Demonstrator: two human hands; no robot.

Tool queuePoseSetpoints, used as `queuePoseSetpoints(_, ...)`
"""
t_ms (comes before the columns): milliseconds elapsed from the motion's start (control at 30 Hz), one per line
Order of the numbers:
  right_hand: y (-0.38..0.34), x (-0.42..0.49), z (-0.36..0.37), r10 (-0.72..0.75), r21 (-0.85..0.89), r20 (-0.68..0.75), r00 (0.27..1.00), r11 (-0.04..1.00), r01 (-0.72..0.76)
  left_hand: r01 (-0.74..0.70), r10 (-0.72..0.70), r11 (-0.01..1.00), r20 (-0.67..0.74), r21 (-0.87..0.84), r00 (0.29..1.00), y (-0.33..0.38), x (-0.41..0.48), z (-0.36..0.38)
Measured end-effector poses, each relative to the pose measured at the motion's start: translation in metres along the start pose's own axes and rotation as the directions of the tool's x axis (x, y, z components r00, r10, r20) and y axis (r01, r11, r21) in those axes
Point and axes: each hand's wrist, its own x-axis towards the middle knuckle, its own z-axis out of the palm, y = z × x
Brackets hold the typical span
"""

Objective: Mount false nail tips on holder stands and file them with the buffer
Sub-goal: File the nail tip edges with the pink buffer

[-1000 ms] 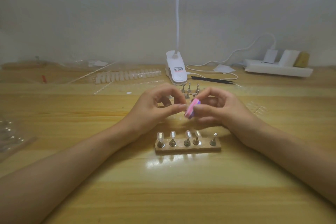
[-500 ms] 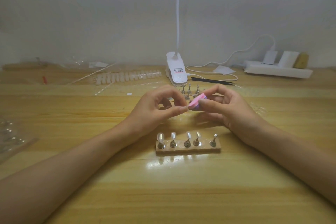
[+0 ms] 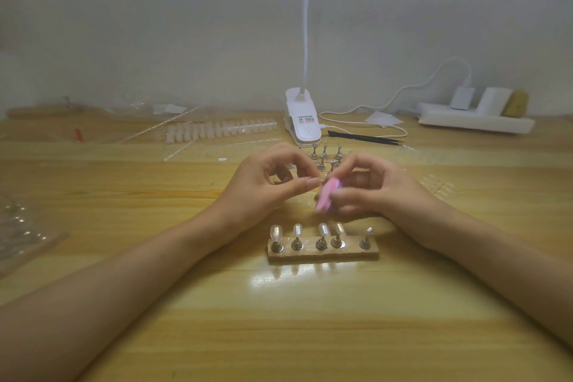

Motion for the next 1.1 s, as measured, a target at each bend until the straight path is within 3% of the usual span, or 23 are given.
queuePoseSetpoints(67, 0.0012, 0.0000, 0.0007, -0.006, -0.029, 0.015, 1.000, 1.000, 0.006, 0.003, -0.004, 1.000, 0.016, 0.008, 1.000, 0.0000, 0.0000, 0.0003)
queuePoseSetpoints(133, 0.0018, 0.0006, -0.0023, -0.018, 0.064, -0.064, 0.998, 0.998, 0.022, 0.006, -0.006, 1.000, 0.018, 0.000, 1.000, 0.0000, 0.0003, 0.0007)
queuePoseSetpoints(267, 0.0009, -0.0004, 0.0005, 0.001, -0.033, 0.034, 0.999, 0.999, 0.000, 0.001, -0.001, 1.000, 0.020, -0.003, 1.000, 0.0010, 0.0003, 0.0002)
queuePoseSetpoints(367, 0.0016, 0.0012, -0.0020, -0.018, 0.046, -0.055, 0.998, 0.999, 0.021, 0.004, -0.004, 1.000, 0.035, -0.001, 0.999, 0.0008, 0.0001, 0.0006)
queuePoseSetpoints(467, -0.0004, 0.0007, -0.0010, 0.015, -0.027, 0.014, 1.000, 1.000, -0.014, -0.004, 0.003, 1.000, 0.036, 0.011, 0.999, 0.0009, 0.0000, 0.0003)
queuePoseSetpoints(600, 0.0007, 0.0018, -0.0027, 0.002, 0.073, -0.058, 0.998, 0.997, 0.003, 0.001, -0.001, 1.000, 0.024, 0.002, 1.000, 0.0009, 0.0000, -0.0003)
queuePoseSetpoints(700, 0.0000, 0.0017, -0.0003, 0.014, -0.023, 0.023, 1.000, 1.000, -0.014, -0.014, 0.014, 1.000, 0.017, 0.014, 1.000, 0.0016, 0.0000, -0.0004)
queuePoseSetpoints(800, 0.0014, 0.0029, -0.0027, -0.011, 0.083, -0.071, 0.997, 0.996, 0.017, -0.013, 0.012, 1.000, 0.027, 0.016, 1.000, 0.0020, -0.0001, 0.0007)
queuePoseSetpoints(900, -0.0005, 0.0018, -0.0011, 0.008, -0.003, 0.025, 1.000, 1.000, -0.008, -0.016, 0.016, 1.000, 0.015, 0.014, 1.000, 0.0024, -0.0005, 0.0008)
queuePoseSetpoints(1033, 0.0018, 0.0036, -0.0061, 0.002, 0.098, -0.059, 0.998, 0.995, 0.004, -0.013, 0.013, 1.000, 0.019, 0.003, 1.000, 0.0027, -0.0012, 0.0011)
queuePoseSetpoints(1100, 0.0008, 0.0024, -0.0035, 0.017, 0.045, 0.010, 1.000, 0.999, -0.017, -0.015, 0.015, 1.000, 0.009, 0.022, 1.000, 0.0028, -0.0014, 0.0010)
